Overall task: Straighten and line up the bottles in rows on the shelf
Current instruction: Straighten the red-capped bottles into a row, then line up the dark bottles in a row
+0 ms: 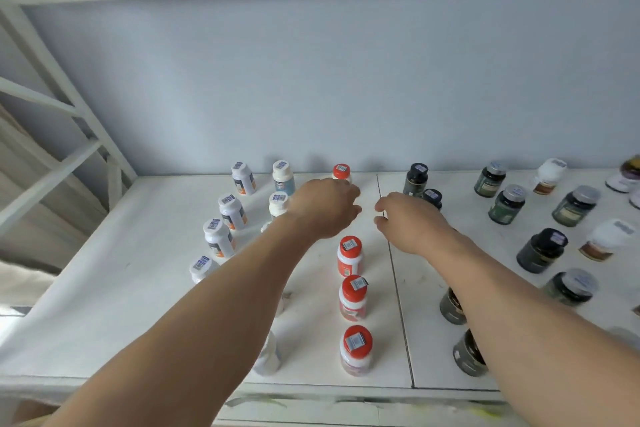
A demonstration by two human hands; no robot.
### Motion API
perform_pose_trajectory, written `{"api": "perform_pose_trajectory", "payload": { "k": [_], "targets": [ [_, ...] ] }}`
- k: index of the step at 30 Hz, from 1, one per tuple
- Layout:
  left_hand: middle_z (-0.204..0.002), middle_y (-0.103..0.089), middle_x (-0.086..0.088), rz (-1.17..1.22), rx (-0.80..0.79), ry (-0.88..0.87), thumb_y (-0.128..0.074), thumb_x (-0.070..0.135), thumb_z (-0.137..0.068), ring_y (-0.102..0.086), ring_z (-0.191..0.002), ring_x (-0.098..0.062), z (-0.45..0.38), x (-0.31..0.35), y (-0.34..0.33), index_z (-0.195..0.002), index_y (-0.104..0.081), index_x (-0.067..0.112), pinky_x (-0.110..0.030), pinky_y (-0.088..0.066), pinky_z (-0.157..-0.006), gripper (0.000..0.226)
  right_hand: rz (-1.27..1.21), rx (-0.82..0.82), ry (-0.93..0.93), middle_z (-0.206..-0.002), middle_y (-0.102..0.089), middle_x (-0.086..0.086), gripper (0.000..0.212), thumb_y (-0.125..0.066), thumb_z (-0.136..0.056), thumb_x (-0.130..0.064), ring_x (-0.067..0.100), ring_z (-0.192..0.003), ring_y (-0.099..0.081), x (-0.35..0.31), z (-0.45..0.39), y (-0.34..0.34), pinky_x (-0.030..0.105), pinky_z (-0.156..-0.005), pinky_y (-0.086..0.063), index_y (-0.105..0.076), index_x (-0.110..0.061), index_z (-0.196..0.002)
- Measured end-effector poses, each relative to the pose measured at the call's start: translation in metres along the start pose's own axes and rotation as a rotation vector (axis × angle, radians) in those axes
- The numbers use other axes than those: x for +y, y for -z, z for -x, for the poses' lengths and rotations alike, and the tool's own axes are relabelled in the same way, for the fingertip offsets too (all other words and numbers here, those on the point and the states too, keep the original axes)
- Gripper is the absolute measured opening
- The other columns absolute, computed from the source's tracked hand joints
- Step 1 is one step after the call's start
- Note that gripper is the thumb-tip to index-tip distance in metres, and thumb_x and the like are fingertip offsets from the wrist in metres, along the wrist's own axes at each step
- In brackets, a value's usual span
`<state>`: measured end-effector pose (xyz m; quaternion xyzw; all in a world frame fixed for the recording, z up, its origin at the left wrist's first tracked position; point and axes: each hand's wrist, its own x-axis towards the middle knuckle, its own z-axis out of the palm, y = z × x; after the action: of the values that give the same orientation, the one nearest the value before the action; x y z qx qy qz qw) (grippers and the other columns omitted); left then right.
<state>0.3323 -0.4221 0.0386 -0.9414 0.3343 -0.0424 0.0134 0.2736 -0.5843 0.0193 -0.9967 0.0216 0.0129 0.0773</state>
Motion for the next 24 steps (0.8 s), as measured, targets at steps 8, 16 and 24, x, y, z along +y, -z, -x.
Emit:
{"api": "perform_pose_trajectory", "payload": {
  "k": [8,16,24],
  "targets": [
    [-0.121,-0.063,-0.002,0.035,0.079,-0.061,-0.044,0.04,-0.098,-0.06,-0.109,-0.026,0.084,0.061,0.023,-0.124,-0.06,0.018,-0.033,-0.048,-0.078,0.038,-0.104,0.168,-0.065,-0.13,-0.06,0.003,0.035,-0.048,-0.098,-0.036,0.028,-0.112,-0.057,0.003,0.101,0.022,0.034,-0.085,-0.045,-0.061,-0.02,-0.127],
    [-0.125,-0.061,0.001,0.14,-0.021,-0.084,-0.044,0.042,-0.098,-0.058,-0.113,-0.023,0.145,0.129,0.0,-0.126,-0.059,0.02,-0.032,-0.047,-0.083,0.039,-0.289,0.169,-0.158,-0.123,-0.063,0.005,0.033,-0.053,-0.097,-0.037,0.027,-0.11,-0.058,0.035,0.198,0.017,0.039,-0.091,-0.048,-0.064,-0.017,-0.12],
    [-0.135,-0.056,-0.002,0.3,-0.073,0.042,-0.05,0.042,-0.096,-0.052,-0.121,-0.024,0.177,0.194,-0.054,-0.136,-0.05,0.018,-0.038,-0.048,-0.095,0.046,-0.531,0.012,-0.207,-0.141,-0.053,-0.006,0.061,-0.073,-0.083,-0.046,0.014,-0.127,-0.05,0.099,0.262,-0.043,0.026,-0.097,-0.037,-0.053,-0.024,-0.137]
  ]
}}
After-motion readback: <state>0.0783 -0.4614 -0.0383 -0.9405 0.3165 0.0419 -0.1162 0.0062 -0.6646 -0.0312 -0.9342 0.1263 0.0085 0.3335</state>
